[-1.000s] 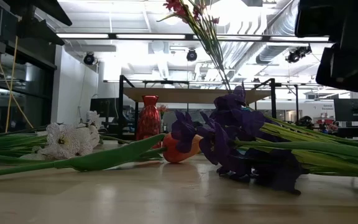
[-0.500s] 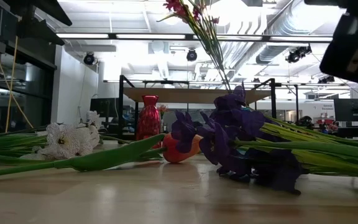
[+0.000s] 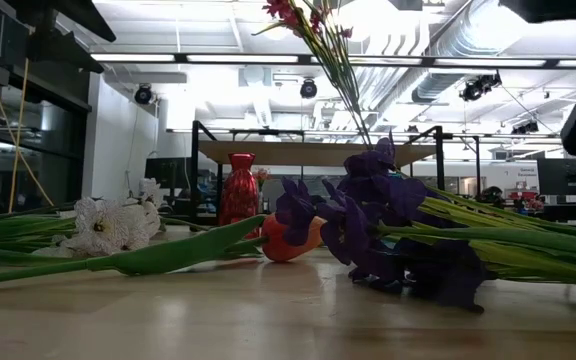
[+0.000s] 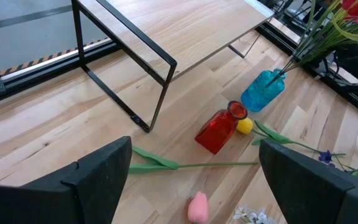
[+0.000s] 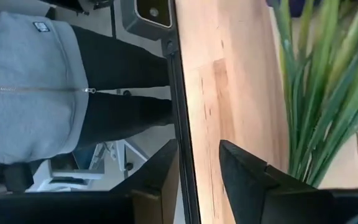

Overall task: Pick and place flowers into a vace then onto a shelf
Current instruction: Put the purple flowers into the blue vase

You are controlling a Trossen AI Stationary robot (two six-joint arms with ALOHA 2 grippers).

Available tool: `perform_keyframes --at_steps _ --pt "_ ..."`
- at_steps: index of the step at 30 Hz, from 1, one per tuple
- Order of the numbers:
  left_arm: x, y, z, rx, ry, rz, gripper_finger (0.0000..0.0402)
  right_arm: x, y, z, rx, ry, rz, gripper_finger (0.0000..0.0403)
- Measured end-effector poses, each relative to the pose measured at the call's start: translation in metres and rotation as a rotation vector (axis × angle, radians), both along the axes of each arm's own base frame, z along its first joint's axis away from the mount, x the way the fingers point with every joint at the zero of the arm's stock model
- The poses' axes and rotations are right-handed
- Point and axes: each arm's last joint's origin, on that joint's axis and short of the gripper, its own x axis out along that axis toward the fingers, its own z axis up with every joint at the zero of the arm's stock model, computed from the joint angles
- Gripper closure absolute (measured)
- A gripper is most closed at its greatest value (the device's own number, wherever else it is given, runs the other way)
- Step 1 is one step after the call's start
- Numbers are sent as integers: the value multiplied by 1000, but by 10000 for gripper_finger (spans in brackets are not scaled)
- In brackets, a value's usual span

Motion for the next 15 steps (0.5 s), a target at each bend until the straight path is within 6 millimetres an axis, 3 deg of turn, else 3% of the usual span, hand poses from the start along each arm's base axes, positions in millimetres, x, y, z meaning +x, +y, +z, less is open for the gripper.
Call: perform_keyframes --at_steps 15 --pt "-4 0 -6 -6 72 -3 16 -15 1 -12 -35 232 -135 300"
